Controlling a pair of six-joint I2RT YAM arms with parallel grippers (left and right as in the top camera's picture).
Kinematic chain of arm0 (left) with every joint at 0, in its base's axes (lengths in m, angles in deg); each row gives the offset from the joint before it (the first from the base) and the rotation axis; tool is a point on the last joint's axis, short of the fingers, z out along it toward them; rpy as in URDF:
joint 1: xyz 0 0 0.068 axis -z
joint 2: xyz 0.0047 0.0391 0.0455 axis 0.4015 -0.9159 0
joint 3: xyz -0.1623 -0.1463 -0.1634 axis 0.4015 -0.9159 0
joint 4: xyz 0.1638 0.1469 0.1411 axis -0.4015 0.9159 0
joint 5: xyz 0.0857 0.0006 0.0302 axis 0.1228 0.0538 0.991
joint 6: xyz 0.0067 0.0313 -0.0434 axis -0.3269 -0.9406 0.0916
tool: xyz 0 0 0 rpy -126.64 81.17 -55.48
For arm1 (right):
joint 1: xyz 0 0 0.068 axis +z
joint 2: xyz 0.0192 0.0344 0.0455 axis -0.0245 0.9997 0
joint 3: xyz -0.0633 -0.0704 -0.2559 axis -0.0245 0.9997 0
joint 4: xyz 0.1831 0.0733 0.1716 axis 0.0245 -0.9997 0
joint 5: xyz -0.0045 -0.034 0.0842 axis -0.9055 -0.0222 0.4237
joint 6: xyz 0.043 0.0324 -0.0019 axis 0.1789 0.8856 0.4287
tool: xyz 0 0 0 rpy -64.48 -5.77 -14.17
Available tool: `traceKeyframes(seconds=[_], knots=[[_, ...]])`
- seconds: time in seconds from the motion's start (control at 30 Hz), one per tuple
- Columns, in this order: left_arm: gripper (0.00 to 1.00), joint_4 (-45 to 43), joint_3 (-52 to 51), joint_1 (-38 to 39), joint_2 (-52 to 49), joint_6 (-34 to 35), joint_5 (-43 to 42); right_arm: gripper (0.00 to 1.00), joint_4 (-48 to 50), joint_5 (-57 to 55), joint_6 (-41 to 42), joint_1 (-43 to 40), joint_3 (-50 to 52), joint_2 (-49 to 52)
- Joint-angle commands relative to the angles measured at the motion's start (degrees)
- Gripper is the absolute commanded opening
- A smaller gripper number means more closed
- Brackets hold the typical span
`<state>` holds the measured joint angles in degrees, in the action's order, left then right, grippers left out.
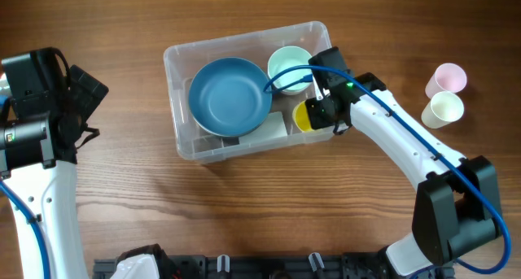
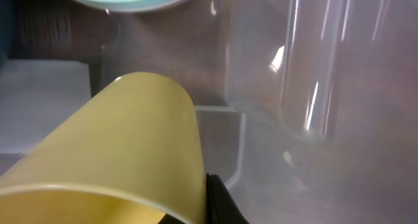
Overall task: Pack container
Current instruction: 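Lower the yellow cup into the container's front right corner and release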
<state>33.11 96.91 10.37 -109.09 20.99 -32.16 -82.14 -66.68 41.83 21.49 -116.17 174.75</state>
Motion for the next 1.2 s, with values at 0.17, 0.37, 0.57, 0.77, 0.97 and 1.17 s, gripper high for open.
traceKeyframes(seconds=[0.17,0.37,0.57,0.77,0.97,1.17], knots=[[1.00,-0.1,0.9,-0.4,0.2,0.1,0.1,0.04,-5.1,0.7,0.6,1.5,-0.3,-1.6],[1.00,-0.1,0.9,-0.4,0.2,0.1,0.1,0.04,-5.4,2.0,2.0,5.6,-0.4,-4.3],[1.00,-0.1,0.9,-0.4,0.2,0.1,0.1,0.04,-5.0,0.3,4.9,7.1,-1.0,-5.9],[1.00,-0.1,0.9,-0.4,0.2,0.1,0.1,0.04,-6.9,-1.7,5.2,7.1,-1.4,-5.9],[1.00,-0.1,0.9,-0.4,0.2,0.1,0.1,0.04,-14.0,-1.7,6.1,7.2,-5.0,-5.9],[1.00,-0.1,0.9,-0.4,0.2,0.1,0.1,0.04,-18.4,-1.5,6.2,7.1,-9.8,-5.9]])
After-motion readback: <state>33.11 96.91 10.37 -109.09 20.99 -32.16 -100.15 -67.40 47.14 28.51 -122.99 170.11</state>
